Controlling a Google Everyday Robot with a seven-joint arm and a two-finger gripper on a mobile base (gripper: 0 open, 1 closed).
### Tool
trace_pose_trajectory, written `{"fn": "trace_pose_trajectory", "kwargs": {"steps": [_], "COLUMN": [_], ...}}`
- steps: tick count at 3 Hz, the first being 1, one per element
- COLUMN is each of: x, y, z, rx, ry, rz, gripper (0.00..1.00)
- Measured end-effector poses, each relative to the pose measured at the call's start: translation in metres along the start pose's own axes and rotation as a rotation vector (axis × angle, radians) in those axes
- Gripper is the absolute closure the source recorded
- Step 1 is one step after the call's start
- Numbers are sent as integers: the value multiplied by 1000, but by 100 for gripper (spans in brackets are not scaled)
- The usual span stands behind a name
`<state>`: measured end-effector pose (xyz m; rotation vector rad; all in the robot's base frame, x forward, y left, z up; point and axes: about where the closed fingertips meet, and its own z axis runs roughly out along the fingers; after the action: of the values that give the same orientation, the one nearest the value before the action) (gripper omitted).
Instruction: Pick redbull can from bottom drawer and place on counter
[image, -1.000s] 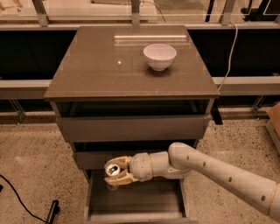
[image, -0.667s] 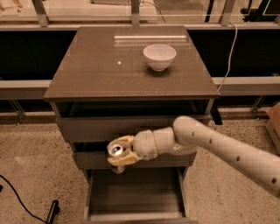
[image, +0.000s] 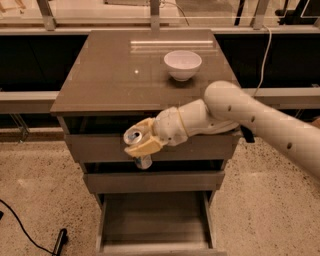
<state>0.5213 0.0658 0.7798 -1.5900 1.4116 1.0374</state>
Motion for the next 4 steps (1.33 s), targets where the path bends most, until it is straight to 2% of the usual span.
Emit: {"fn": "trace_pose_trajectory", "kwargs": {"steps": [1,2,3,4], "x": [-43,-79,-107,-123], "y": [-14,-33,-63,-98], "z": [-23,-38,-55,-80], "rx": [9,18,52,126], "ry": [29,21,10,-32], "rz": [-38,-104,-146,-177], "gripper": [100,100,100,100]}}
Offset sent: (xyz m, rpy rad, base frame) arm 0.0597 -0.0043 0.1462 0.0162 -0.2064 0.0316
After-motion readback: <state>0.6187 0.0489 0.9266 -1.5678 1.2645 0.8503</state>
